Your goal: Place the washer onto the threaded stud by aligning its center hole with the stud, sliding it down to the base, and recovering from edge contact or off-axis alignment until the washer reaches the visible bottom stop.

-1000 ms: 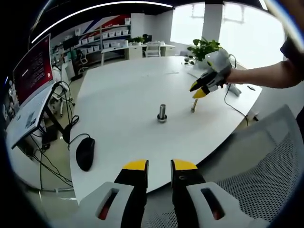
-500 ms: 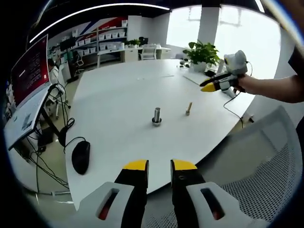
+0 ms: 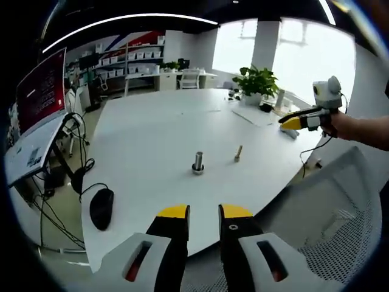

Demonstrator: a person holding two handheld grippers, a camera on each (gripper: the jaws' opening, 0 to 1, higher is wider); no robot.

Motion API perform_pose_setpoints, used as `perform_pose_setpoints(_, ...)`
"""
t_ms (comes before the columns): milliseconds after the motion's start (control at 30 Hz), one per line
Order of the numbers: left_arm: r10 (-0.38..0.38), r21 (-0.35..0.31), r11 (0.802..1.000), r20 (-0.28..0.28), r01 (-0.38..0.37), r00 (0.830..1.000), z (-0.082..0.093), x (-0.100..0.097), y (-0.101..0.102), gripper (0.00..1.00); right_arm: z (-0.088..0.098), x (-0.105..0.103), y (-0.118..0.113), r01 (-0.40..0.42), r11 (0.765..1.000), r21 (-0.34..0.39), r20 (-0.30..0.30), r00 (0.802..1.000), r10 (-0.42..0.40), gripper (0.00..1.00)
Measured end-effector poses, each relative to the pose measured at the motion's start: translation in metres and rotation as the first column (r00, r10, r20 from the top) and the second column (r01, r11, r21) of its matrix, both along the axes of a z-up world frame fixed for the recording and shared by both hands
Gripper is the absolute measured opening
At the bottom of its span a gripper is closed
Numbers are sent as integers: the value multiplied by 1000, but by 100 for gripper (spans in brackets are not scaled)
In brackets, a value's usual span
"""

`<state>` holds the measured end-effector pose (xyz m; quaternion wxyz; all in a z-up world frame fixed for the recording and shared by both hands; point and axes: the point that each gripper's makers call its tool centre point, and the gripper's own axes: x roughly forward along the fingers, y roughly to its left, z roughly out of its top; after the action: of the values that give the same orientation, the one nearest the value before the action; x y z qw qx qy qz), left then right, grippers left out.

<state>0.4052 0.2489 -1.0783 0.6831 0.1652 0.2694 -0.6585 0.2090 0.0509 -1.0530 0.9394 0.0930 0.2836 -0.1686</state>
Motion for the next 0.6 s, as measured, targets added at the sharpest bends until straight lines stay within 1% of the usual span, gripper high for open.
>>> perform_pose_setpoints(100, 5, -15, 1000, 11, -5, 1000, 3, 1, 0, 17, 1, -14, 5, 28, 1000, -3, -10, 1000, -28, 29)
perform_pose_setpoints(200, 9, -33, 999, 15, -9, 1000, 6, 1, -1, 17, 2, -22, 11, 45, 999, -11, -15, 999, -45, 29)
perform_pose_setpoints(233, 10, -39, 999, 15, -9, 1000, 7, 2, -1, 17, 4, -26, 16, 57, 998, -18, -8, 998, -57, 29)
perform_pose_setpoints(300, 10, -44, 999, 22, -9, 1000, 8, 3, -2, 17, 7, -26, 21, 64, 998, -19, 6, 998, -64, 30)
perform_pose_setpoints(400, 17, -63, 998, 35, -14, 999, 14, 3, -3, 17, 4, -29, 28, 82, 996, -23, 9, 997, -82, 30)
perform_pose_setpoints(467, 18, -68, 998, 33, -16, 999, 12, 6, -3, 17, 3, -27, 32, 92, 996, -12, 16, 996, -92, 30)
perform_pose_setpoints(500, 16, -67, 998, 31, -14, 999, 12, 6, -3, 17, 3, -25, 33, 80, 996, -38, 3, 997, -80, 30)
perform_pose_setpoints(533, 11, -64, 998, 34, -9, 999, 11, 5, -2, 16, 5, -25, 32, 70, 994, -82, -4, 997, -71, 30)
perform_pose_setpoints(567, 8, -65, 998, 39, -6, 999, 11, 5, -2, 16, 7, -23, 32, 73, 992, -105, 4, 997, -73, 30)
perform_pose_setpoints(600, 6, -67, 998, 43, -3, 999, 11, 6, -3, 16, 8, -23, 33, 74, 992, -103, 8, 997, -74, 31)
